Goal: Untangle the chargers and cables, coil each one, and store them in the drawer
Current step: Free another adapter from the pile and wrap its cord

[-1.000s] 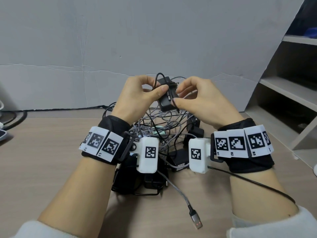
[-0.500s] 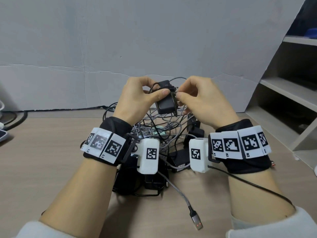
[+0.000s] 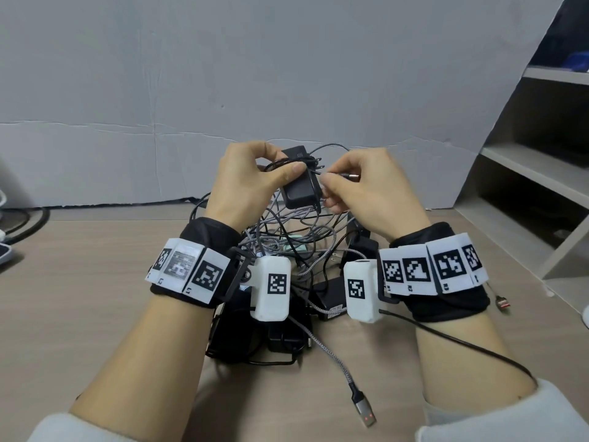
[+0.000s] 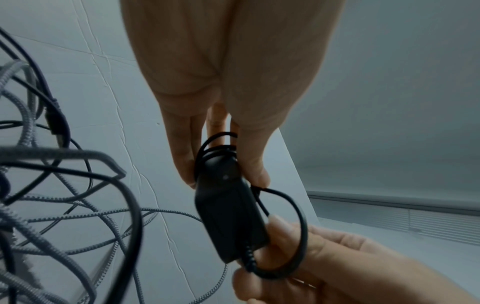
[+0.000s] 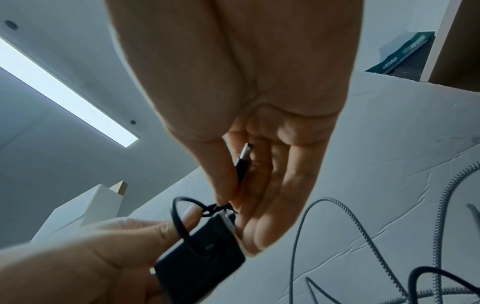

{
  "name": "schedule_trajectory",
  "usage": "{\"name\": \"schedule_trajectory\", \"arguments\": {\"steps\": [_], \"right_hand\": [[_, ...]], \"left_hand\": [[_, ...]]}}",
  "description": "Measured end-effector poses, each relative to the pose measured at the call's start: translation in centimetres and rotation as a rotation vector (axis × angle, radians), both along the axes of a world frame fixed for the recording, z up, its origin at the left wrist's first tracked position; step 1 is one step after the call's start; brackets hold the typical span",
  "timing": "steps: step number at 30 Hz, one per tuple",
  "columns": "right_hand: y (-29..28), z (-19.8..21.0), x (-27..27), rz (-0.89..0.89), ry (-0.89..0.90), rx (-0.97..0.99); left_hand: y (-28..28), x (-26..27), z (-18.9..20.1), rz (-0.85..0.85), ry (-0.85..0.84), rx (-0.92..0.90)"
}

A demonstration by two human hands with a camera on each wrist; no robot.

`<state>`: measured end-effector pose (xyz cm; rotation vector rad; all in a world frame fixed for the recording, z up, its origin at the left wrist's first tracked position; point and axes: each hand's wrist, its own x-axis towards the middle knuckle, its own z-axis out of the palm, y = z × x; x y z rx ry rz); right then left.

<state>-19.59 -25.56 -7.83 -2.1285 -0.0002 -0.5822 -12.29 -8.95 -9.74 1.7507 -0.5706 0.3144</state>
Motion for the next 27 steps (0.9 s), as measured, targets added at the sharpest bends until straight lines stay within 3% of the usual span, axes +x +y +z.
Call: {"name": "schedule_trajectory", "arguments": {"steps": [5,11,18,27], "right_hand": [[-1.0,0.7,-0.2,-0.011,-0.039,0.25],[-0.8,0.9,-0.4,-0.032,-0.089,0.374],[-1.5,1.4,-1.1,0.017,-0.143,0.264],[-2.2,0.6,-0.6,-0.014,-0.131,0.203]], "left_hand": [[-0.1,-0.1,-0.1,-0.027,-0.008,-0.023],[-0.8,-0.7,-0.4,-0.146,-0.001,0.037],[-0.9,-0.8,-0.2,-0.339,0.252,-0.167],[-0.5,-1.1,0.0,-0.404,0.118,0.145]]}}
